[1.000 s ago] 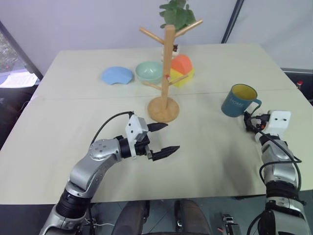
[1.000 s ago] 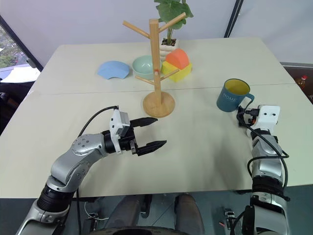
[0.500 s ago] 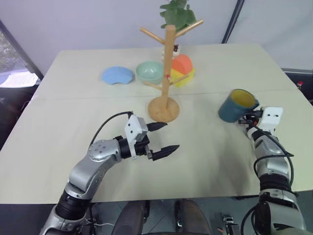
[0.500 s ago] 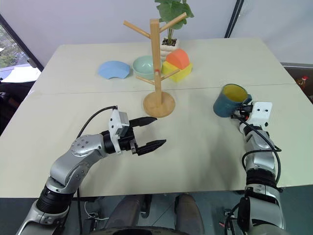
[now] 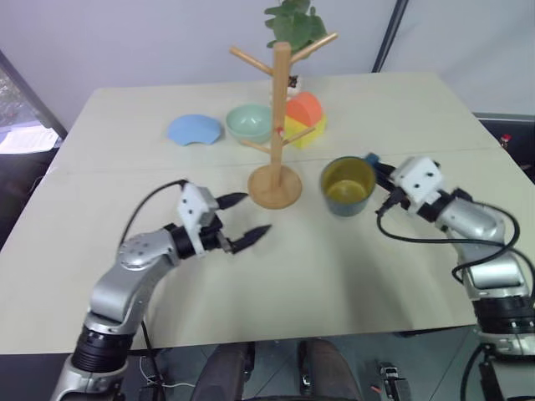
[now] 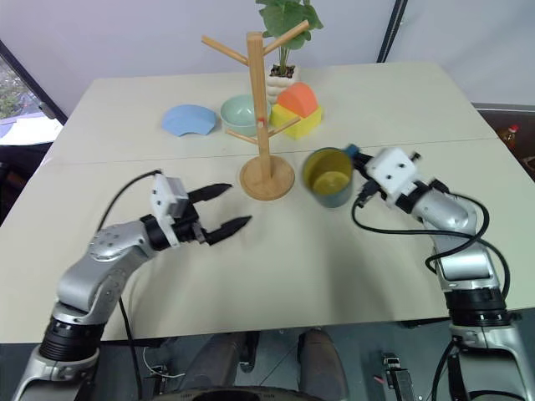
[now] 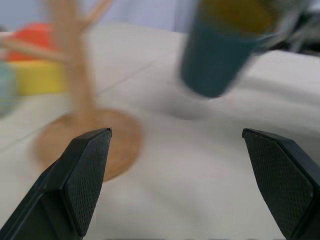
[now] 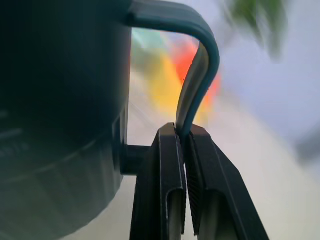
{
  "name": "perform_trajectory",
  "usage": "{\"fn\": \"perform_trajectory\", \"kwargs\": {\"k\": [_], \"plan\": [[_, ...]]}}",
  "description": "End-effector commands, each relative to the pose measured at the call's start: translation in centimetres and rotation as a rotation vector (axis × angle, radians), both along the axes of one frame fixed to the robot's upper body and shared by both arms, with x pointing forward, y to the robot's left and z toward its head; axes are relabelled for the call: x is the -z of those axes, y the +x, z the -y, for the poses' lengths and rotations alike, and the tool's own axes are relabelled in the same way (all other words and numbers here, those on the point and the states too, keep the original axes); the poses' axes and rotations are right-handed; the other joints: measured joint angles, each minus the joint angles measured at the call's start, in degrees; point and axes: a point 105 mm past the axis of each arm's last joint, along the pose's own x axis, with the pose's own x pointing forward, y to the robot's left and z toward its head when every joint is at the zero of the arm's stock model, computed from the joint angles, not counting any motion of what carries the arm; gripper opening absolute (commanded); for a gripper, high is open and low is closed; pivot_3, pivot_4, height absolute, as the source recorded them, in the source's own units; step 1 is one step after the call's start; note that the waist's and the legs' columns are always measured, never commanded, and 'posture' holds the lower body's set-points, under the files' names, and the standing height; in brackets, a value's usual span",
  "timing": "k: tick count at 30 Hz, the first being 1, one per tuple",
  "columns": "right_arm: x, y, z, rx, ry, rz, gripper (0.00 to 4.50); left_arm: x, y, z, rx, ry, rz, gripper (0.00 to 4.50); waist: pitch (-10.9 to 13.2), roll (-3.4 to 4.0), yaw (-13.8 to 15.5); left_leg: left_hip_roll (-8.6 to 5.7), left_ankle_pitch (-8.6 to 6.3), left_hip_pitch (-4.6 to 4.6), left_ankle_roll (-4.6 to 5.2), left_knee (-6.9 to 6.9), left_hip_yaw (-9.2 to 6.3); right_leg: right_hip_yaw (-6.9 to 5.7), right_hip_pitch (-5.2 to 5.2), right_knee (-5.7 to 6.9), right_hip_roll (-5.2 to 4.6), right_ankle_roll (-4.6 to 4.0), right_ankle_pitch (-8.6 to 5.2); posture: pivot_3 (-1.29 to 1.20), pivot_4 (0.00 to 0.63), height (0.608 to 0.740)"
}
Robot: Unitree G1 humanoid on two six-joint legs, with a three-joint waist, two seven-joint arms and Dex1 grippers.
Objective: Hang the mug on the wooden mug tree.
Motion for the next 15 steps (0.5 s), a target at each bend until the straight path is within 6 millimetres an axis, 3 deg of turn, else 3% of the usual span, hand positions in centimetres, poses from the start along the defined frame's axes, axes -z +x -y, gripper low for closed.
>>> {"fn": "perform_trajectory", "kwargs": {"k": [1, 6, 15], "plan": [[-2.7, -1.2, -3.3, -0.095, -0.071, 0.044, 0.07, -1.9, 0.4, -1.7, -0.045, -0.020, 0.081, 4.50, 0.01, -0.05, 0.00, -0.01, -0.01, -0.01, -0.01, 0.02, 0.00, 0.00, 0.00, 0.00, -0.02, 0.00, 0.00, 0.00, 0.150, 0.740], [-4.7, -0.4, -5.6, -0.023, -0.093, 0.095, 0.07, -2.5, 0.7, -3.2, -0.098, -0.020, 0.106, 4.50, 0.00, -0.15, 0.38, -0.06, -0.12, -0.15, -0.10, 0.00, -0.03, 0.01, -0.20, -0.13, -0.06, -0.01, 0.00, 0.00, 0.150, 0.740], [-5.9, 0.1, -8.5, -0.021, -0.110, 0.067, 0.07, -2.9, 0.6, -4.3, -0.149, -0.034, 0.124, 4.50, 0.00, -0.15, 0.43, -0.08, -0.04, -0.28, 0.03, -0.14, 0.00, 0.02, -0.30, -0.12, -0.05, 0.02, 0.02, 0.00, 0.150, 0.740]]}}
